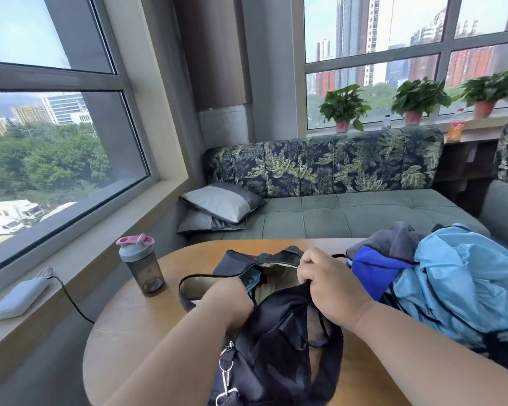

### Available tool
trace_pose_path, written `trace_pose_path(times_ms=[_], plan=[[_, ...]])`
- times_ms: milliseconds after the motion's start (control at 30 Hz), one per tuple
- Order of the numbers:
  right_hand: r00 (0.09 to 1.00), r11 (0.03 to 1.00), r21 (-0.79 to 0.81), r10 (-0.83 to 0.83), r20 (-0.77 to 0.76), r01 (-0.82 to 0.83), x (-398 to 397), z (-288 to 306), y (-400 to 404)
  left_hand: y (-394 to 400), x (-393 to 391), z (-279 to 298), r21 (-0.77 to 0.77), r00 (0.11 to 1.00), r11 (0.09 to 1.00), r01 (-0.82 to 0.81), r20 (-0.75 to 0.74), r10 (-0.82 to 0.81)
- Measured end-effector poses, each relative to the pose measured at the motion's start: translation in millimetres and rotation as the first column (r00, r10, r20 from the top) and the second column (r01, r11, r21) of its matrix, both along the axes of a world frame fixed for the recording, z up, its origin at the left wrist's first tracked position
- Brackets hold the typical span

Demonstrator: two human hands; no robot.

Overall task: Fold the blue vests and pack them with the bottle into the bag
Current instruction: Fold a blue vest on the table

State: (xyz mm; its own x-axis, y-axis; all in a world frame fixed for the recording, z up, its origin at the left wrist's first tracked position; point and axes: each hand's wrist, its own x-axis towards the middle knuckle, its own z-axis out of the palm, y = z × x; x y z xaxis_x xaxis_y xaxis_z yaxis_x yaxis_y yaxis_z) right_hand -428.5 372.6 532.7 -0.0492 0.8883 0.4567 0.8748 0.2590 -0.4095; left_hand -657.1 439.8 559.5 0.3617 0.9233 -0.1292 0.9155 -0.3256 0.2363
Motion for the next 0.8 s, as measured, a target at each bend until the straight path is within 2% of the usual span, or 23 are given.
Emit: trace_pose_path(times_ms=[67, 133, 267, 367, 467, 567, 667, 700, 733, 767, 800], plan=[[1.000, 0.999, -0.019, 0.026, 0.000, -0.026, 2.2, 0.7, -0.4, 12.8, 13.6, -4.3, -0.179, 0.982, 0.982, 0.058, -0.166, -0.088], [0.999, 0.998, -0.047, 0.046, 0.005, -0.046, 4.7, 1.5, -0.2, 28.4, 21.0, -18.0, -0.296, 0.968, 0.955, 0.017, -0.236, -0.090], [0.997, 0.997, -0.025, 0.077, 0.002, -0.077, 13.4, -2.7, 2.7, 42.4, 27.8, -37.4, -0.382, 0.973, 0.922, -0.061, -0.227, -0.029], [0.998, 0.998, -0.010, 0.067, -0.007, -0.067, 17.2, -8.1, 4.7, 47.8, 24.4, -43.8, -0.367, 0.942, 0.930, -0.003, -0.312, -0.120], [0.998, 0.997, 0.047, 0.053, 0.014, -0.054, 16.6, -16.2, 4.1, 52.5, 19.3, -48.9, -0.381, 0.972, 0.922, -0.069, -0.234, -0.024], [0.999, 0.992, 0.119, 0.040, 0.021, -0.042, 14.6, -21.1, 2.2, 45.1, 19.8, -35.8, -0.291, 0.994, 0.954, -0.076, -0.102, 0.048], [1.000, 0.984, 0.177, 0.006, -0.013, -0.003, 9.7, -20.1, -3.7, 35.5, 15.9, -20.5, -0.270, 0.999, 0.962, 0.040, -0.015, -0.046], [1.000, 0.983, 0.181, -0.014, -0.010, 0.016, 8.1, -20.0, -6.4, 30.9, 13.9, -14.6, -0.303, 0.996, 0.953, -0.024, 0.070, 0.048], [1.000, 0.984, 0.175, -0.030, 0.002, 0.029, 6.9, -20.5, -9.2, 29.6, 13.3, -11.5, -0.348, 0.963, 0.935, -0.069, 0.223, 0.154], [0.999, 0.986, 0.162, -0.037, 0.013, 0.035, 5.9, -20.5, -12.6, 22.7, 13.3, -2.8, -0.299, 0.908, 0.948, -0.107, 0.360, 0.216], [0.999, 0.988, 0.148, -0.041, 0.021, 0.037, 6.2, -21.8, -14.8, 15.8, 11.5, 3.2, -0.199, 0.892, 0.969, -0.148, 0.396, 0.218]])
